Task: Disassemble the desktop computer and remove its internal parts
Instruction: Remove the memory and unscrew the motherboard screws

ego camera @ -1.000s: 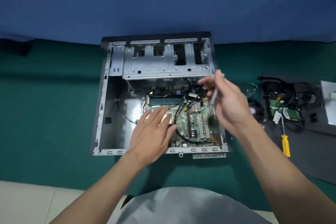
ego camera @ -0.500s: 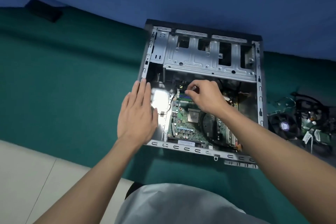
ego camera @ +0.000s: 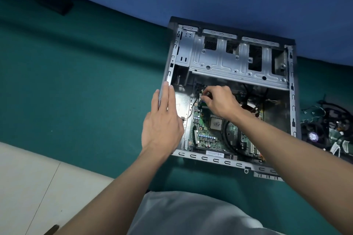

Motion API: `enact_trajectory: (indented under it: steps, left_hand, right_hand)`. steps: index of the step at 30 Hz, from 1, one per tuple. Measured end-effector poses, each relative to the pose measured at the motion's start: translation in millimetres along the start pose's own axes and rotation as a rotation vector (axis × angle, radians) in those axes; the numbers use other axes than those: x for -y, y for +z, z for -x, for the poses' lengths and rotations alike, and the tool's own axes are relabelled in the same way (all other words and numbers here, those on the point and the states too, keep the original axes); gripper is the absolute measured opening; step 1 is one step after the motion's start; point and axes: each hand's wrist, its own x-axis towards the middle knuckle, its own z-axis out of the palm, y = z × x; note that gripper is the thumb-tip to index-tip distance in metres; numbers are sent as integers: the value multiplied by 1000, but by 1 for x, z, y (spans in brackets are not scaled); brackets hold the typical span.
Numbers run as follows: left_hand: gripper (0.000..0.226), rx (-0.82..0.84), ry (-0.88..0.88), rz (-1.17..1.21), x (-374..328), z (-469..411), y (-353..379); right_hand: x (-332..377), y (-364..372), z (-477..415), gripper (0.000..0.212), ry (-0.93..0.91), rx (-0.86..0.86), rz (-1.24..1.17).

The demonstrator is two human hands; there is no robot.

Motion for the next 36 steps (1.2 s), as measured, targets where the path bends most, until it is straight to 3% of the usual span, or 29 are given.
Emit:
enact_trajectory:
  steps: [15,20,25,36]
  left_hand:
    - [74,1,19,12,2,2,-3]
    - [75,15,23,-5,1,1,-2]
    - [77,12,14,1,0,1,-3]
    - [74,-10,-1,-31,-2,1,-1]
  right_hand:
    - [14,8,-4,22,65,39,81]
    - [23,7,-5,36,54,182,271]
    - [30,1,-16,29,89,246,338]
    - [20,-16,-25,35,-169,420,358]
